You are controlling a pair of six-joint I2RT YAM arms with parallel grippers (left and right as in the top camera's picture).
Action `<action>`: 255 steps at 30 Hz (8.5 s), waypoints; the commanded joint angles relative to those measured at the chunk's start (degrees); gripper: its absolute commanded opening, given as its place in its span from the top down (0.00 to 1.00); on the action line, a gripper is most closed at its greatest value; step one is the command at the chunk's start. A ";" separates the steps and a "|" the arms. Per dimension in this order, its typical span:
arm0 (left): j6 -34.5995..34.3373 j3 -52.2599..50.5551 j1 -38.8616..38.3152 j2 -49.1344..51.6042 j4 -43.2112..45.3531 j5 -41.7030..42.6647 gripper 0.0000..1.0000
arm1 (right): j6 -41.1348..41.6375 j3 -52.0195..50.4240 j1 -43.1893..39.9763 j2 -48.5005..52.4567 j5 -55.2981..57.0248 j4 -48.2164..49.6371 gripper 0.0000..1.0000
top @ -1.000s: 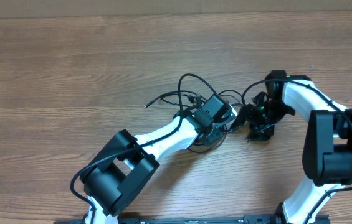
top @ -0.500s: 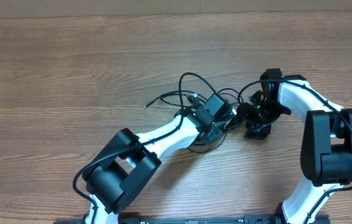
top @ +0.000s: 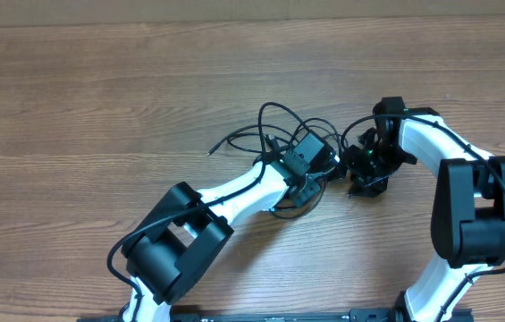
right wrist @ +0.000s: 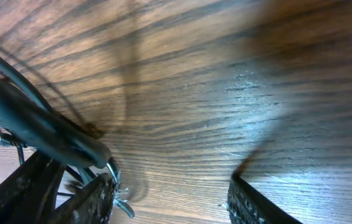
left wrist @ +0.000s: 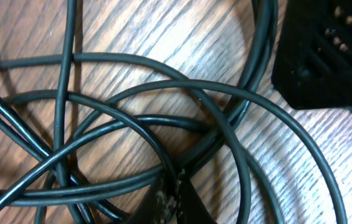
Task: Untangle cables
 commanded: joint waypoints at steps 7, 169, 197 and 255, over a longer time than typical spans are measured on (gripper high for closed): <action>-2.75 0.00 1.33 -6.67 -3.91 -0.35 0.96 | -9.49 -0.22 0.26 -0.79 -9.86 1.25 0.23; -24.35 22.47 27.06 5.33 -34.56 12.50 0.45 | -1.86 3.98 1.88 -2.38 11.61 -2.25 0.00; -23.65 27.67 27.67 4.76 -39.21 13.14 0.41 | -1.84 3.98 2.84 -2.38 11.10 14.40 0.00; -23.71 25.77 32.44 5.03 -37.92 0.24 0.11 | -1.84 3.98 2.84 -2.38 11.10 14.51 0.00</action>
